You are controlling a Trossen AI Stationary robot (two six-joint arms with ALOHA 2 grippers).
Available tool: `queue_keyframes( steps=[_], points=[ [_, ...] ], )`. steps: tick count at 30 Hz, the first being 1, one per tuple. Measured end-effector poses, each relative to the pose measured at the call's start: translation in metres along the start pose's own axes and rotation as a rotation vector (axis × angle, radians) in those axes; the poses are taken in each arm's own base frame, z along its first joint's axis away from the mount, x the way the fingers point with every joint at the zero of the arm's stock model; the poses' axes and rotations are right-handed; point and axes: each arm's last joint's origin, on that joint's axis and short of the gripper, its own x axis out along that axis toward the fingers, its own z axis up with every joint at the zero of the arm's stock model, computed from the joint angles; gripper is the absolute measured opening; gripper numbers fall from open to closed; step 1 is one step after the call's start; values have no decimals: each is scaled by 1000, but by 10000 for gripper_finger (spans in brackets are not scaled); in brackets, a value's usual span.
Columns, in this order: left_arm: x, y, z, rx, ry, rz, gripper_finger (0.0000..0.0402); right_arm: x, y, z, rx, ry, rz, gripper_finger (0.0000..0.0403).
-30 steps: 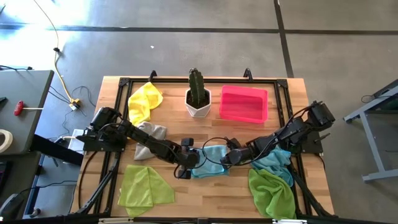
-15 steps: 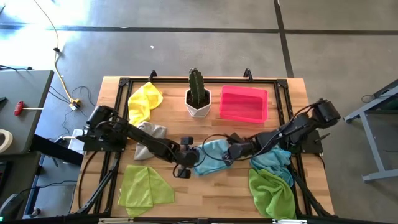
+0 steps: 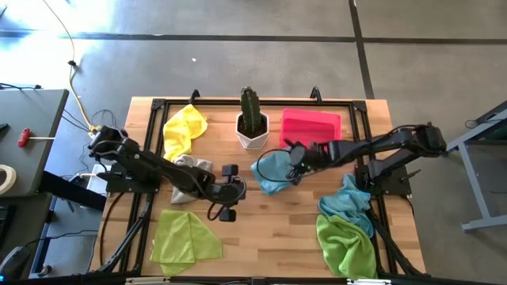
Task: Fold microfiber towels
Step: Put the blue towel into the pink laundry bin
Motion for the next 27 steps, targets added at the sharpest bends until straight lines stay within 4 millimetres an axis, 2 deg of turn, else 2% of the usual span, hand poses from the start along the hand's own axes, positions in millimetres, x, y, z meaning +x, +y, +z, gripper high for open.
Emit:
queue_keyframes(
  steps=[4, 11, 19, 24, 27],
  points=[
    [-16, 6, 1, -12, -17, 22, 39, -18, -13, 25, -80, 46, -108, 0],
    [-33, 12, 2, -13, -42, 85, 39, -40, -34, 74, -68, -96, -177, 0],
    [-35, 14, -2, 14, -14, 130, 39, -40, -81, 93, 35, -117, -322, 0],
    [-35, 14, -2, 32, -14, 135, 39, -40, -111, 98, 131, -114, -385, 0],
    [-35, 14, -2, 40, -13, 135, 39, -40, -122, 97, 173, -82, -409, 0]
  ],
)
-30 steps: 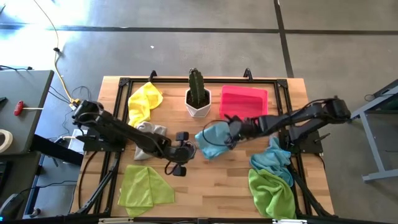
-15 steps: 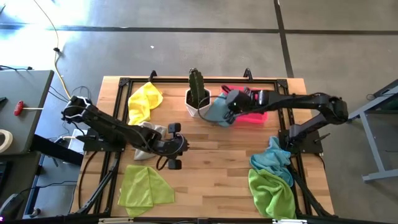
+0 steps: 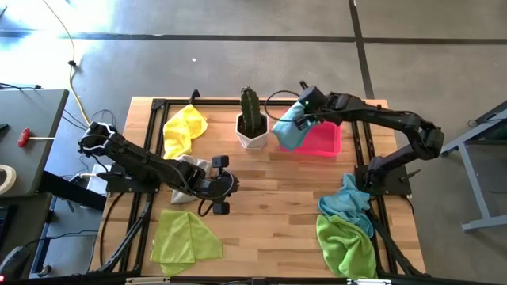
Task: Fold microfiber towels
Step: Put the blue towel into the pink laundry bin
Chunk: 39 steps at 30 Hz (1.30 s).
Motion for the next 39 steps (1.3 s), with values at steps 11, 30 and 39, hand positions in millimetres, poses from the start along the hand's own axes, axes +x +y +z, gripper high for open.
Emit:
queue_keyframes(
  steps=[11, 30, 39],
  points=[
    [0, 1, -2, 12, 18, 28, 39, 12, -7, -40, 177, 275, -82, 0],
    [0, 2, -2, 13, 17, 52, 39, 40, -8, -76, 314, 313, -151, 21],
    [0, 2, -4, 22, 31, 53, 39, 38, -9, -75, 150, 304, -139, 114]
  ],
)
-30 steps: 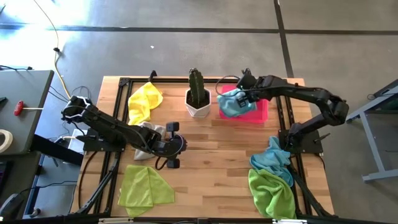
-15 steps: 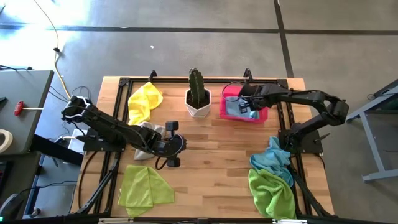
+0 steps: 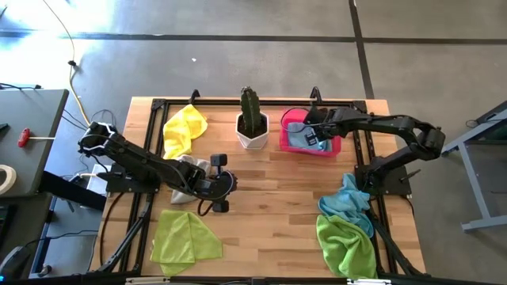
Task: Fold microfiber towels
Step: Put the blue towel into the pink laundry bin, then fold the yellow green towel
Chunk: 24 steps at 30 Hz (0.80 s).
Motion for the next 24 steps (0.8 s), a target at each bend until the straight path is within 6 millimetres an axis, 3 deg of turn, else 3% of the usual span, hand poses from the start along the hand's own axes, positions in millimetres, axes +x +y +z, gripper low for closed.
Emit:
queue_keyframes(
  steps=[10, 14, 18, 24],
  points=[
    [0, 1, 0, -46, -1, 31, 39, -39, 4, 21, -113, -46, 61, 123],
    [0, -2, -1, -77, 17, -69, 39, -47, 24, 16, -278, -54, 249, 124],
    [-1, -8, -3, -85, 71, -294, 39, -59, 50, 3, -414, -100, 394, 124],
    [-6, -23, -20, -208, 338, -546, 39, -89, 95, -26, -632, -301, 582, 124]
  ],
)
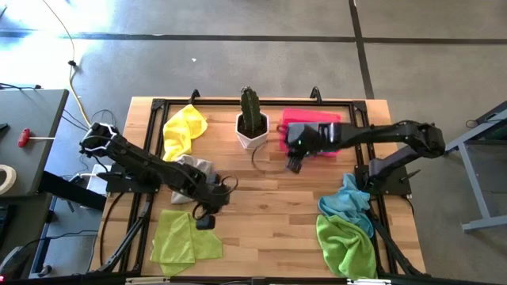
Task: Fold microfiber towels
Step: Fold the yellow green towel
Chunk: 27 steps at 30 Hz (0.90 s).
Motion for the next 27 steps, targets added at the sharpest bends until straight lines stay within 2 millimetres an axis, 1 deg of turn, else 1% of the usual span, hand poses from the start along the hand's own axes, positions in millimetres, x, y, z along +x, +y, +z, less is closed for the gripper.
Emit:
queue_keyframes(
  steps=[3, 6, 9, 12, 17, 19, 23, 27],
  points=[
    [7, -12, -14, -63, 111, 15, 39, -4, 29, 2, -98, -99, 41, 124],
    [15, -27, -29, -78, 201, 46, 39, -10, 54, -1, -146, -170, 49, 124],
    [24, -47, -43, -19, 245, 53, 39, -15, 72, -7, -157, -205, 51, 124],
    [38, -67, -55, 72, 265, 48, 39, -20, 87, -13, -144, -227, 58, 124],
    [61, -90, -73, 144, 283, 69, 39, -23, 109, -24, -129, -263, 41, 124],
    [71, -99, -75, 151, 261, 44, 39, -24, 117, -29, -125, -264, 48, 124],
    [89, -108, -78, 170, 233, 34, 39, -20, 130, -35, -108, -270, 60, 124],
    [105, -109, -76, 192, 207, 31, 39, -12, 142, -41, -119, -262, 77, 124]
  ],
)
